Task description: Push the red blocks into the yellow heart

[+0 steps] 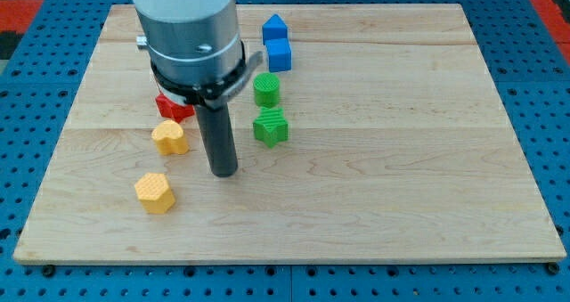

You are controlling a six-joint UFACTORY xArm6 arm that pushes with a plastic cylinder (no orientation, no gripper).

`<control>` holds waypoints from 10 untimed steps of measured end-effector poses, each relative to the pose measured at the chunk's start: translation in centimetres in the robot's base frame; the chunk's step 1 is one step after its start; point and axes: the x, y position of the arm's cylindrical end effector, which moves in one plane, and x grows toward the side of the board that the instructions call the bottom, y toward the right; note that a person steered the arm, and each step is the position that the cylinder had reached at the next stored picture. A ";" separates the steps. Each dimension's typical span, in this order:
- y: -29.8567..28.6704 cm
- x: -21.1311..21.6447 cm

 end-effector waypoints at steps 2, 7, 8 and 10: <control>4.9 2.4; 3.4 -13.9; 3.1 -16.9; 0.6 -19.6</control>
